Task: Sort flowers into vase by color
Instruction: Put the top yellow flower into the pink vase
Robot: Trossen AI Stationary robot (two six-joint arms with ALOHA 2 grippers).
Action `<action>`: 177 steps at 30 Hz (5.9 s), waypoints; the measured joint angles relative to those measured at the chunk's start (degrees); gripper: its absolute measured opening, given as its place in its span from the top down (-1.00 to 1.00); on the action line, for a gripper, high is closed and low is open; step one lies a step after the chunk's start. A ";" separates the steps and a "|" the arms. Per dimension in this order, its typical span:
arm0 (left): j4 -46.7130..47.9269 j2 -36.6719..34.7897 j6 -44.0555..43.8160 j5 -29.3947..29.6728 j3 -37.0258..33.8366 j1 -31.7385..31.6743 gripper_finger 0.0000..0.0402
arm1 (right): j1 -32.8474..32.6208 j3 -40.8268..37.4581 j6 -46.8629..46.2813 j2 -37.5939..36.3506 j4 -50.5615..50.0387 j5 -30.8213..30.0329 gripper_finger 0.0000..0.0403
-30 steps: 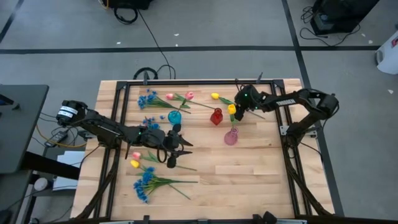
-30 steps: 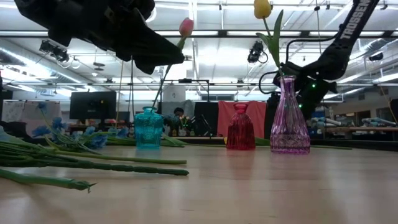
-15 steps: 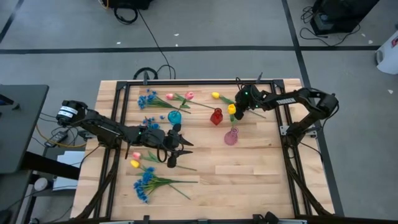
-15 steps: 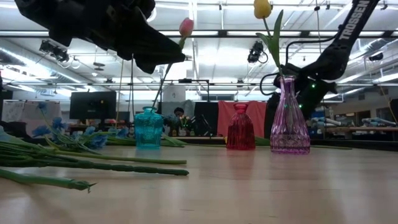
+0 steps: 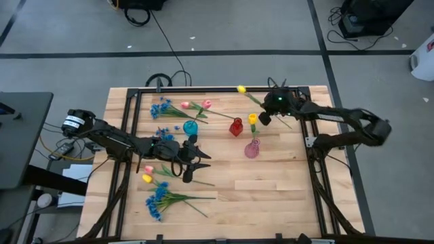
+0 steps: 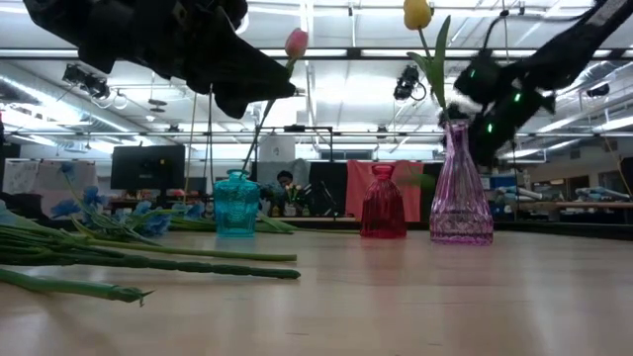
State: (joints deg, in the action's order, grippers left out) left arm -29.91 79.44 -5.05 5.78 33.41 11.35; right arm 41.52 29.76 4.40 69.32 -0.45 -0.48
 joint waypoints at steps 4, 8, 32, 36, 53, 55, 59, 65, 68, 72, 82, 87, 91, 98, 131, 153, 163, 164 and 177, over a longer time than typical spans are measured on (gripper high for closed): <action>-0.01 0.00 -1.20 0.00 0.00 0.00 0.24 | -1.96 0.02 -0.07 -11.89 0.26 1.23 0.94; -0.18 0.00 -1.24 0.00 0.00 0.00 0.24 | -3.82 0.13 -2.07 -25.12 1.62 5.96 0.94; -20.91 18.36 0.09 3.87 6.62 -0.11 0.24 | -28.42 -19.07 -10.84 -43.46 44.52 17.48 0.92; -20.99 24.14 0.49 7.14 11.91 -0.15 0.24 | -31.28 -22.19 -8.60 -41.47 52.77 14.98 0.92; -20.81 37.67 -1.18 15.68 25.93 -3.90 -0.15 | -37.03 -22.80 -3.14 -23.65 70.97 10.79 0.91; -20.86 39.13 -0.38 15.70 27.68 -4.27 -0.27 | -37.03 -22.80 -3.14 -21.21 74.64 10.87 0.91; -20.84 41.43 2.01 15.71 30.39 -5.04 -0.47 | -37.03 -22.18 -3.14 -17.14 79.83 12.19 0.91; -20.46 42.18 3.26 16.09 31.69 -7.02 -0.59 | -37.03 -18.74 -3.17 -11.44 80.65 14.10 0.91; -20.39 42.18 3.26 15.61 31.67 -8.02 -0.60 | -37.03 -17.17 -2.79 -8.51 80.75 14.71 0.91; -20.20 42.18 1.60 10.48 31.78 -9.08 -0.60 | -37.03 -16.44 -1.90 -6.15 81.03 15.04 0.91; -20.97 46.74 2.01 9.56 37.23 -9.07 -0.60 | -37.01 -16.44 -1.18 -4.46 79.72 13.61 0.91; -21.01 48.89 3.48 10.67 40.01 -9.12 -0.52 | -37.03 -17.14 -1.19 -3.80 78.93 12.92 0.91; -21.16 48.87 3.53 10.93 40.37 -9.77 -0.35 | -37.03 -17.24 -1.18 -3.78 76.18 12.45 0.91; -21.75 48.87 3.53 10.94 40.37 -10.14 0.10 | -37.02 -17.25 -1.20 -3.80 71.57 10.39 0.91; -22.28 41.45 5.04 8.41 38.58 -10.12 0.44 | -37.06 -17.25 -4.50 -18.18 50.09 7.95 0.86; -22.89 39.56 4.81 6.49 38.12 -10.08 0.44 | -37.07 -17.27 -4.86 -19.77 42.55 7.81 0.68; -20.72 39.56 4.62 6.49 38.14 -10.08 0.44 | -36.04 -17.27 -6.42 -25.28 34.02 7.22 0.06; -20.59 39.56 4.62 6.49 38.16 -10.08 0.44 | -35.80 -17.27 -6.67 -26.15 32.73 6.66 0.02; -14.34 40.55 4.60 8.71 38.16 -10.22 0.44 | -33.85 -9.49 -11.70 -32.79 -2.65 -6.43 -0.11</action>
State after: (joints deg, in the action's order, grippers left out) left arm -44.25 119.99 -0.45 14.49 71.57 1.13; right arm 7.67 20.27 -7.29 36.53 -3.10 -6.91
